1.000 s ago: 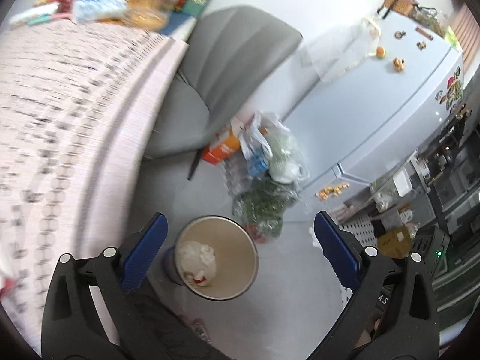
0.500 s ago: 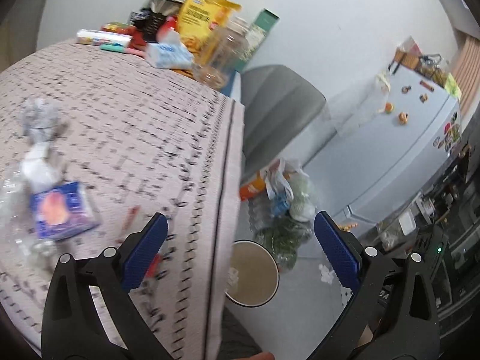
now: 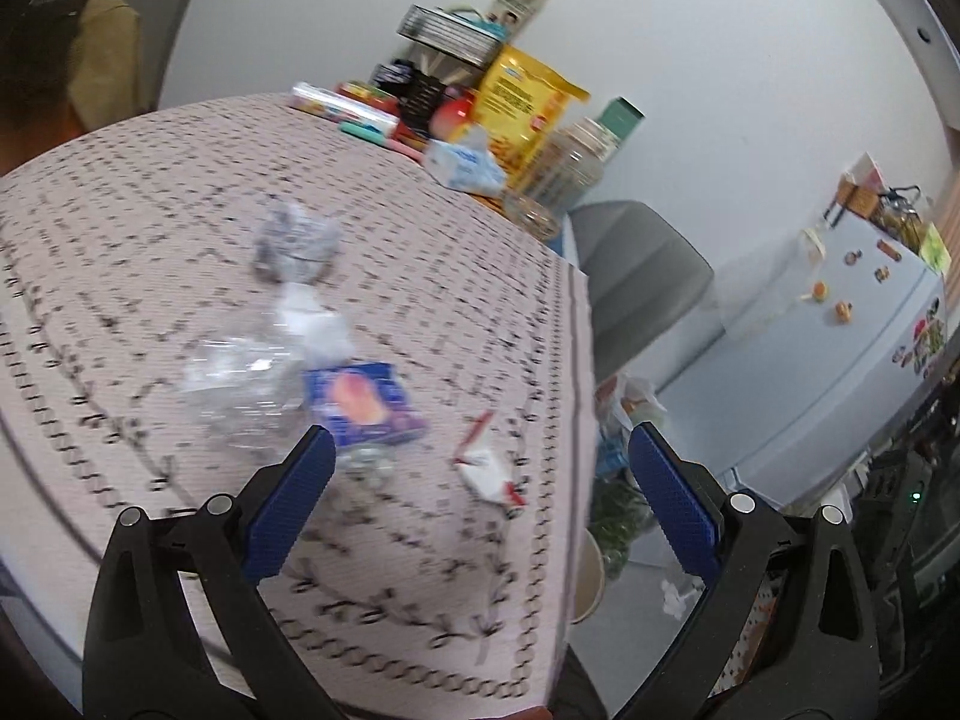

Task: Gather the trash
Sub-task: 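Return both tools to the table toward the clear plastic bottle, then grasp the clear plastic bottle with the left tool while the right tool grasps the red-white wrapper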

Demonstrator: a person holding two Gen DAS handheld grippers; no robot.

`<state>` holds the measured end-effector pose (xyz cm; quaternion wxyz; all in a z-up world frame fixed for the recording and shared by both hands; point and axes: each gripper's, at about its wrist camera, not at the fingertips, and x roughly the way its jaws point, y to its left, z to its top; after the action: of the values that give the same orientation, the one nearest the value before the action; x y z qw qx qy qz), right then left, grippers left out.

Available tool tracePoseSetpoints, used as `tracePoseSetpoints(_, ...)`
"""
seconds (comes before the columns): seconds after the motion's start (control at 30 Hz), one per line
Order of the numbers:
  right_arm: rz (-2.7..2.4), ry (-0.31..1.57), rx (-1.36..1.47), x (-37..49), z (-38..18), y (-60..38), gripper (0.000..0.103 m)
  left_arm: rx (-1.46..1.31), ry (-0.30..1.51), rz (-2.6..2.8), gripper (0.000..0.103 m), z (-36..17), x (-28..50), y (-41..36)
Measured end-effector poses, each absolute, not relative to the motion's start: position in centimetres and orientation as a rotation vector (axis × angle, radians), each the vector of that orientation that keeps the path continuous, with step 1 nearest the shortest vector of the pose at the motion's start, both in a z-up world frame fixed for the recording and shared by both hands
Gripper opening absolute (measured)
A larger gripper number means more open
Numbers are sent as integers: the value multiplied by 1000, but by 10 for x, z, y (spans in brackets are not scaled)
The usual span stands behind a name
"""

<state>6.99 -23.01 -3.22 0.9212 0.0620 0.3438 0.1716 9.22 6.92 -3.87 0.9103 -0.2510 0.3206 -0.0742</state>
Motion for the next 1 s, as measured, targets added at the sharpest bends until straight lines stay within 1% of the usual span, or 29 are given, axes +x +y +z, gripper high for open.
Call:
tracePoseSetpoints(0.07, 380, 706, 110, 66, -32, -222, 90, -517, 651, -119, 97, -42, 86, 79)
tracePoseSetpoints(0.1, 394, 706, 101, 63, -32, -217, 88, -509, 647, -95, 97, -44, 82, 84)
tracePoseSetpoints(0.2, 472, 729, 79, 58, -34, -199, 74, -518, 652, -57, 97, -52, 77, 97)
tracePoseSetpoints(0.23, 507, 742, 79, 56, -36, -192, 72, -520, 652, -48, 97, -54, 75, 100)
tracePoseSetpoints(0.37, 567, 735, 17, 50, -39, -163, 69, -520, 667, -18, 97, -64, 70, 111)
tracePoseSetpoints(0.43, 583, 749, 6, 52, -43, -153, 63, -513, 670, -9, 95, -66, 69, 112)
tracePoseSetpoints(0.5, 597, 774, -8, 57, -51, -141, 59, -509, 678, 10, 88, -71, 70, 115)
tracePoseSetpoints(0.53, 601, 786, -16, 60, -55, -136, 55, -513, 680, 16, 87, -72, 70, 116)
tracePoseSetpoints(0.6, 610, 805, -33, 66, -61, -125, 54, -525, 685, 25, 83, -78, 70, 119)
tracePoseSetpoints(1.0, 583, 864, -78, 101, -102, -94, 54, -507, 704, 57, 83, -94, 100, 126)
